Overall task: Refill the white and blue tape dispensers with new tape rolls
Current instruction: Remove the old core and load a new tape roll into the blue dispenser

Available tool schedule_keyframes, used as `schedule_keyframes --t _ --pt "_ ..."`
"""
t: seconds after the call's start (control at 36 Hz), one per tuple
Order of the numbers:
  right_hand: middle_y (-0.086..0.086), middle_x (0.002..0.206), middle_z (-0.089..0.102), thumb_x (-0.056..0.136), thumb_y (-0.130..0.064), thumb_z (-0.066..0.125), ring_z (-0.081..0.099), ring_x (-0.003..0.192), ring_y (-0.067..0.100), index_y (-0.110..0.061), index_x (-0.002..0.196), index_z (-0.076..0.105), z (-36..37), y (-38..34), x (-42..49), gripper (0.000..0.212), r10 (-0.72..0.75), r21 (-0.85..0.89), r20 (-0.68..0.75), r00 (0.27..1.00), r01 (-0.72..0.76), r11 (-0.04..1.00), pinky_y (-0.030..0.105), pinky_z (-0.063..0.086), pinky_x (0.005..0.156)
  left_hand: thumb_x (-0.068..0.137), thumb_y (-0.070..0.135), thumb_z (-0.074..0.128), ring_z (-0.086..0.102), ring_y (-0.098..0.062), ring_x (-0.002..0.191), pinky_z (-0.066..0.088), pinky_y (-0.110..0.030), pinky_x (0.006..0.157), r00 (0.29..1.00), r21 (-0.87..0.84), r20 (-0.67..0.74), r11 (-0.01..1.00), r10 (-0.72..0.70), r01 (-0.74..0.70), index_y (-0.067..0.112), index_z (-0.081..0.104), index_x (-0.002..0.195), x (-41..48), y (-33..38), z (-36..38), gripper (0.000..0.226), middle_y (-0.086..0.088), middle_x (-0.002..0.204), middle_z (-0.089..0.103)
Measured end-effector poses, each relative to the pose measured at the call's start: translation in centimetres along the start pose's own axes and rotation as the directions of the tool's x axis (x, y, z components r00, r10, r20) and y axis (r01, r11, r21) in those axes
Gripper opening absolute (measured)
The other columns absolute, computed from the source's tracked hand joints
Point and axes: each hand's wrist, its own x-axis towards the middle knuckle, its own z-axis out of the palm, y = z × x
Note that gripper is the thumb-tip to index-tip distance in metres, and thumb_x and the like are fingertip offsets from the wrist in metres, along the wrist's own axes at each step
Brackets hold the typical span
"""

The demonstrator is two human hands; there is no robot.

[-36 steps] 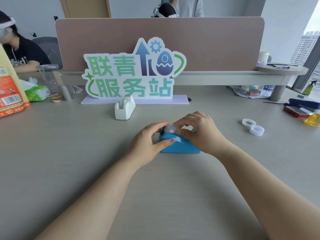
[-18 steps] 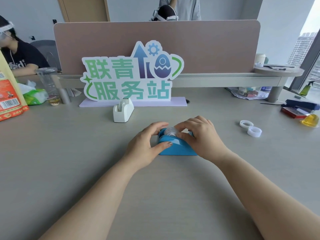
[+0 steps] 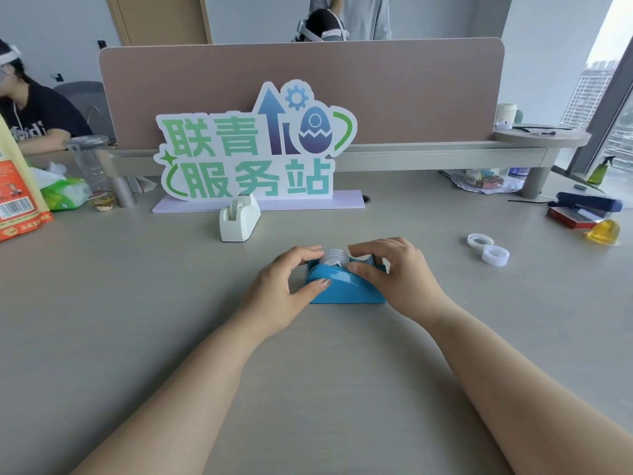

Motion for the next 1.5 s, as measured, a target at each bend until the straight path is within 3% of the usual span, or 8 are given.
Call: schedule_keyframes --t 0.28,0.47,0.75,0.92,1.08,1.25,1.39,1.5 --pt "-0.007 0.102 0.072 0.083 -0.033 0.066 0.053 0.097 0.013 -0.025 0.103 0.072 0.7 -0.6 0.3 0.022 -0.047 -0.048 -0.049 0.998 0.045 0.998 0.033 0.041 0.089 0.082 0.02 0.072 0.054 0.001 0.119 0.04 -0.027 0.108 1.0 -0.01 -0.014 1.0 0.015 -0.015 0.026 0.06 0.115 0.1 -0.2 0.1 0.035 0.015 0.13 0.059" --pt "-0.008 0.098 0.072 0.083 -0.029 0.068 0.05 0.088 0.009 -0.023 0.099 0.074 0.9 -0.9 0.4 0.018 -0.004 0.073 -0.076 0.997 0.009 0.997 0.042 0.046 0.085 0.082 0.022 0.072 0.054 0.001 0.12 0.037 -0.023 0.107 1.0 -0.01 -0.008 1.0 0.01 -0.01 0.027 0.06 0.116 0.2 -0.2 0.1 0.036 0.016 0.131 0.058" --pt "-0.028 0.077 0.058 0.085 -0.013 0.064 0.051 0.082 0.009 -0.021 0.081 0.071 1.1 -1.1 0.7 0.012 0.038 0.157 -0.048 0.998 -0.03 0.987 0.024 0.036 0.075 0.082 0.024 0.072 0.054 0.003 0.118 0.035 -0.015 0.104 1.0 -0.002 -0.003 1.0 0.01 -0.01 0.031 0.06 0.117 0.2 -0.5 0.2 0.037 0.019 0.128 0.059" --pt "-0.008 0.083 0.065 0.085 -0.008 0.058 0.055 0.085 0.019 -0.019 0.08 0.064 1.5 -1.2 0.8 0.014 -0.007 0.094 -0.051 0.999 0.012 0.996 0.041 0.046 0.079 0.082 0.023 0.072 0.054 0.002 0.117 0.035 -0.013 0.102 1.0 -0.011 -0.002 1.0 0.004 -0.005 0.033 0.06 0.117 0.3 -0.6 0.2 0.038 0.02 0.125 0.06" --pt "-0.008 0.081 0.061 0.085 -0.006 0.056 0.055 0.081 0.022 -0.021 0.079 0.059 1.7 -0.4 0.8 0.016 -0.04 0.051 -0.082 0.996 0.044 0.998 0.049 0.047 0.079 0.082 0.023 0.072 0.055 0.001 0.117 0.036 -0.015 0.102 1.0 -0.001 -0.007 1.0 0.015 -0.015 0.035 0.059 0.118 0.3 -0.7 0.2 0.039 0.021 0.123 0.061" --pt "-0.014 0.088 0.065 0.09 -0.029 0.058 0.059 0.092 0.015 -0.024 0.073 0.064 0.5 -0.9 0.4 0.019 0.144 0.233 -0.057 0.988 -0.127 0.964 0.044 0.046 0.088 0.083 0.025 0.07 0.053 0.002 0.118 0.036 -0.016 0.101 1.0 0.022 -0.001 1.0 0.015 -0.015 0.036 0.058 0.119 0.3 -0.7 0.3 0.04 0.023 0.126 0.058" --pt "-0.026 0.088 0.057 0.09 -0.046 0.051 0.056 0.101 0.012 -0.021 0.058 0.067 0.2 -0.7 0.5 0.044 0.299 0.239 -0.019 0.954 -0.286 0.928 0.049 0.038 0.099 0.082 0.025 0.071 0.054 0.003 0.118 0.036 -0.015 0.101 1.0 0.022 -0.006 1.0 0.014 -0.013 0.036 0.059 0.116 0.3 -0.7 0.2 0.037 0.024 0.127 0.058" --pt "-0.015 0.105 0.063 0.081 -0.056 0.057 0.055 0.107 0.014 -0.023 0.059 0.066 0.7 -1.4 0.4 0.041 0.336 0.199 0.029 0.941 -0.335 0.921 0.047 0.036 0.103 0.082 0.024 0.071 0.054 0.004 0.117 0.036 -0.013 0.099 1.0 0.024 -0.006 1.0 0.014 -0.014 0.034 0.06 0.115 0.3 -0.6 0.2 0.037 0.022 0.127 0.058"
